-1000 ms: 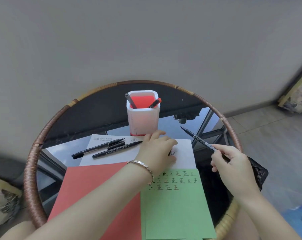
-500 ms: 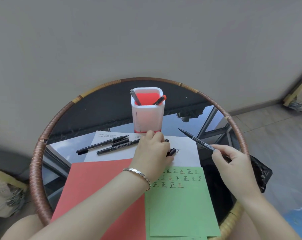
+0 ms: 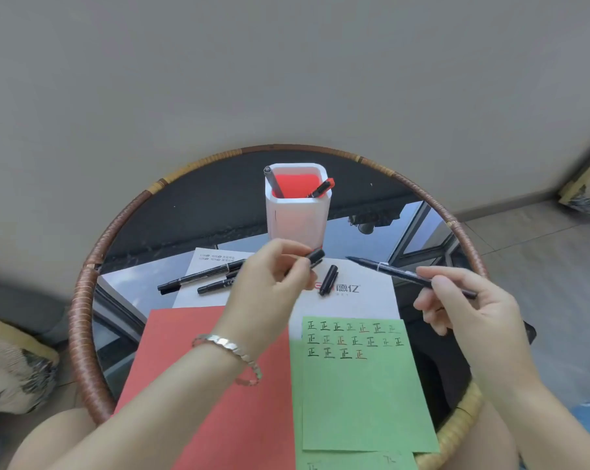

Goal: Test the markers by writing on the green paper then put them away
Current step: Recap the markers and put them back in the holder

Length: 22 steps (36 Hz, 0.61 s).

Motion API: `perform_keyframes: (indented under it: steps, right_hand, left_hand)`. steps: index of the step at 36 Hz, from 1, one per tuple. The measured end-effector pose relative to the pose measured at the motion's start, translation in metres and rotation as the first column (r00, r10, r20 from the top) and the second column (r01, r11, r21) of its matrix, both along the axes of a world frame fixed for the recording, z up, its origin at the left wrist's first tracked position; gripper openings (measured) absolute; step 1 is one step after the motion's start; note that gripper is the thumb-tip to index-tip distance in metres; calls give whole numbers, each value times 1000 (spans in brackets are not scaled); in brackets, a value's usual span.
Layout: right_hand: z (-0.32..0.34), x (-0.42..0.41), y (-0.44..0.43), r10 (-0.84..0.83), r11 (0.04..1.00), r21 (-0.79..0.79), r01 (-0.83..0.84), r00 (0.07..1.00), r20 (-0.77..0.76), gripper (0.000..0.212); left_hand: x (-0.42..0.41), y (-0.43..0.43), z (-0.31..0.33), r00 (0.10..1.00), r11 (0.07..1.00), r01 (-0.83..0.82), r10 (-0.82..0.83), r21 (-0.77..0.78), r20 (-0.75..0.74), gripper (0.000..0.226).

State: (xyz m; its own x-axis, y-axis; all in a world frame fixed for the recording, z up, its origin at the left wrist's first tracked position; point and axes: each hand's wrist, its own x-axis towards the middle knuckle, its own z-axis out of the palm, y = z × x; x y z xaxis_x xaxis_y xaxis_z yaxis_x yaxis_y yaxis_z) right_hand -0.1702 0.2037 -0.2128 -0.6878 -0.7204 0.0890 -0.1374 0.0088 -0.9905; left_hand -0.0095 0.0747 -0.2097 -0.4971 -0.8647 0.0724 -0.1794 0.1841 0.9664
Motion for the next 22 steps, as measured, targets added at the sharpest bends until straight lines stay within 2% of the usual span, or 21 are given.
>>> perform_keyframes:
  steps: [5, 8, 12, 16, 22]
  right_hand:
    - [7, 12, -8, 10, 997, -81, 9, 973, 230, 17]
    - [7, 19, -12, 59, 995, -101, -26, 938, 341, 28]
    - [4, 26, -13, 77, 995, -94, -45, 923, 376, 33]
    - [3, 29, -12, 116, 991, -109, -83, 929, 352, 37]
    - [2, 27, -9, 170, 983, -121, -139, 935, 310, 57]
  left_hand:
    - [20, -3, -4, 992, 965, -75, 98, 253, -78, 28]
    - [27, 0, -8, 988, 923, -42, 95, 381, -122, 26]
    - [33, 5, -10, 988, 923, 8, 52, 386, -143, 15]
    - [37, 8, -11, 988, 932, 23, 35, 363, -152, 13]
    - [37, 11, -11, 988, 939, 58, -6, 339, -154, 13]
